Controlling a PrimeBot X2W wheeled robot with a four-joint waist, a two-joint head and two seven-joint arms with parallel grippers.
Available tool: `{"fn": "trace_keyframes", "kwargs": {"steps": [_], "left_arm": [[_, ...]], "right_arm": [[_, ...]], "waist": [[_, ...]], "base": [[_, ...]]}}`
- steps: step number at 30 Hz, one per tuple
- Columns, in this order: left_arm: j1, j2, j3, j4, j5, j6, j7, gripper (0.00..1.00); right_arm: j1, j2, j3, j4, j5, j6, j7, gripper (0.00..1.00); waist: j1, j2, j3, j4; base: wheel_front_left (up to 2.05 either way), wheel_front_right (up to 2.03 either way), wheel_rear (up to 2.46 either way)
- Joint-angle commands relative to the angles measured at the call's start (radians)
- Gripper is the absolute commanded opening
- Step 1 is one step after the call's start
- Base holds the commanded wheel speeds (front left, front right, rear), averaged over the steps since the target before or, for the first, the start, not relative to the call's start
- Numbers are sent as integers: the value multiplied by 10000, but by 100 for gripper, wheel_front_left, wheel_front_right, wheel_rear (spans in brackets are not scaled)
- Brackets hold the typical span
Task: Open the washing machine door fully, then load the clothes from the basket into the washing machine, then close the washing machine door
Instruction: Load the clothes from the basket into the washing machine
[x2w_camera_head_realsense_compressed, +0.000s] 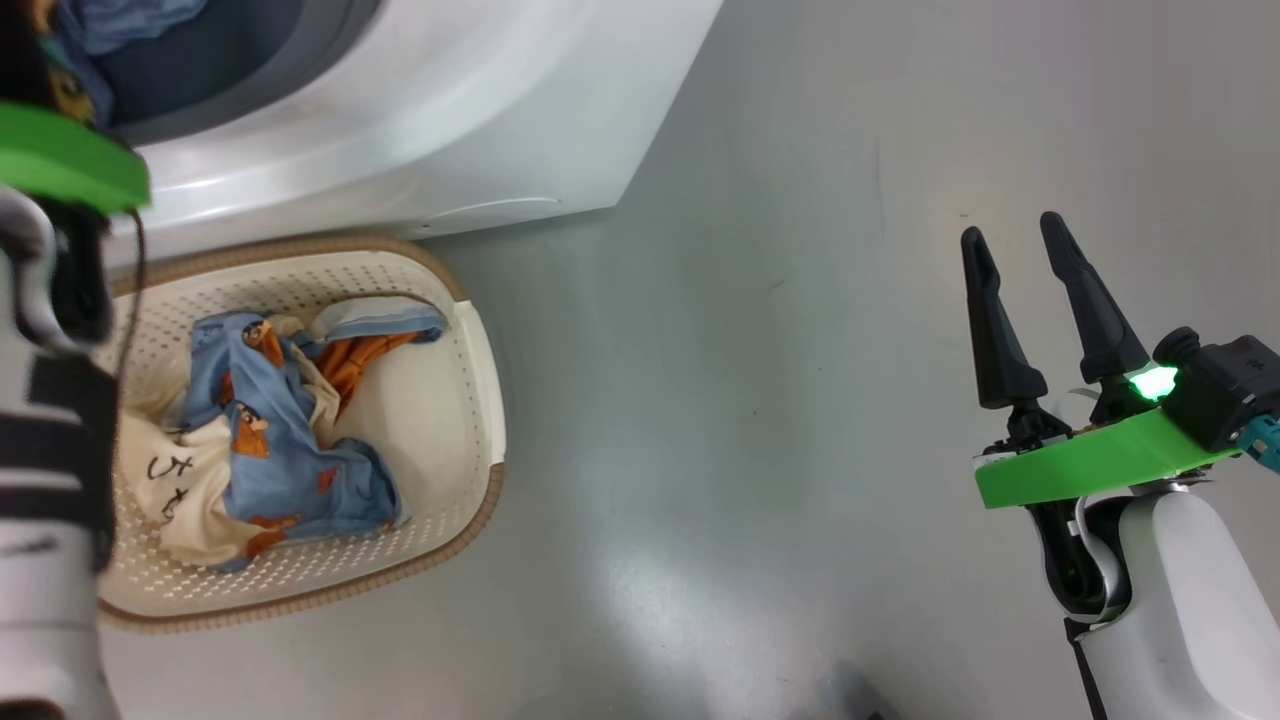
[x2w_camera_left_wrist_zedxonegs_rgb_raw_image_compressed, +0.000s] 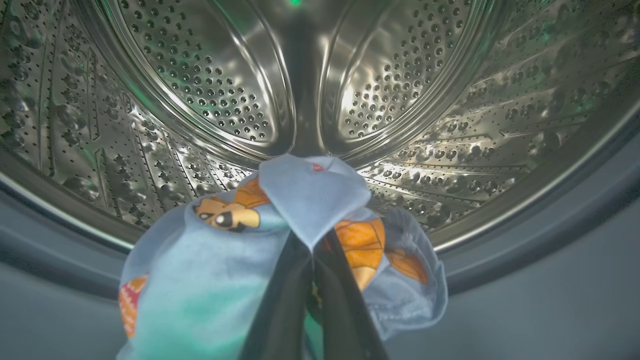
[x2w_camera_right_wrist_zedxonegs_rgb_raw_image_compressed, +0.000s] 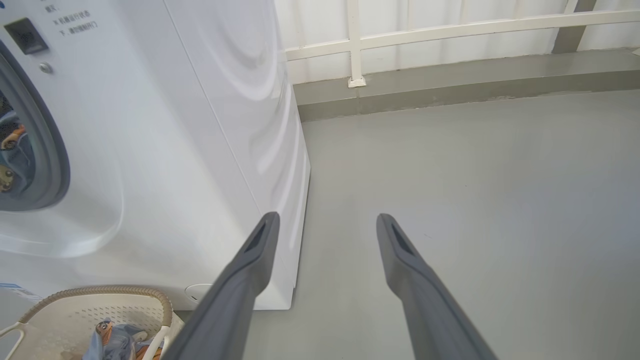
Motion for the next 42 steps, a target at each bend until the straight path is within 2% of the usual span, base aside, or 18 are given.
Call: {"fn": "trace_keyframes", "kwargs": {"steps": [1, 4, 9, 13, 15, 16, 18, 19, 20, 32, 42], "left_arm": [[-549, 592, 126, 127, -85, -16, -53, 0], [-1418, 776, 109, 394, -5, -16, -53, 0], [-2109, 817, 508, -41, 390, -16, -53, 0], [-2074, 815, 126, 1031, 693, -16, -53, 0], [-2148, 834, -80, 1597, 715, -16, -53, 16], [-2197, 842, -111, 1911, 643, -16, -53, 28], [-2321, 886, -197, 2269, 559, -16, -53, 60], [-2363, 888, -210, 2445, 491, -16, -53, 97], [-2421, 921, -279, 2627, 442, -16, -53, 100], [-2206, 926, -647, 2806, -20, -16, -53, 100], [-967, 650, -247, 1598, -323, -16, -53, 100]], "right_arm": [[65, 14, 205, -187, 86, 16, -48, 100], [38, 52, 265, -181, 100, 16, -48, 100], [-39, 103, 319, -186, 124, 16, -48, 100], [-16, 147, 345, -172, 122, 16, -48, 100], [2, 160, 343, -171, 120, 16, -48, 100], [4, 167, 341, -172, 117, 16, -48, 100], [-3, 178, 323, -176, 110, 16, -48, 100], [-9, 182, 309, -177, 106, 16, -48, 100], [-15, 186, 291, -176, 103, 16, -48, 100], [-74, 165, 236, -158, 62, 16, -48, 100], [26, 3, 181, -142, 53, 16, -48, 100]], "waist": [[0, 0, 12, -86], [0, 0, 66, -219], [0, 0, 179, -429], [0, 0, 184, -543], [0, 0, 196, -567], [0, 0, 207, -577], [0, 0, 233, -576], [0, 0, 240, -567], [0, 0, 251, -558], [0, 0, 157, -290], [0, 0, -124, -54]], "base": [[0, 0, 0], [0, 0, 0], [0, 0, 0], [0, 0, 0], [0, 0, 0], [0, 0, 0], [0, 0, 0], [0, 0, 0], [0, 0, 0], [0, 0, 0], [0, 0, 0]]}}
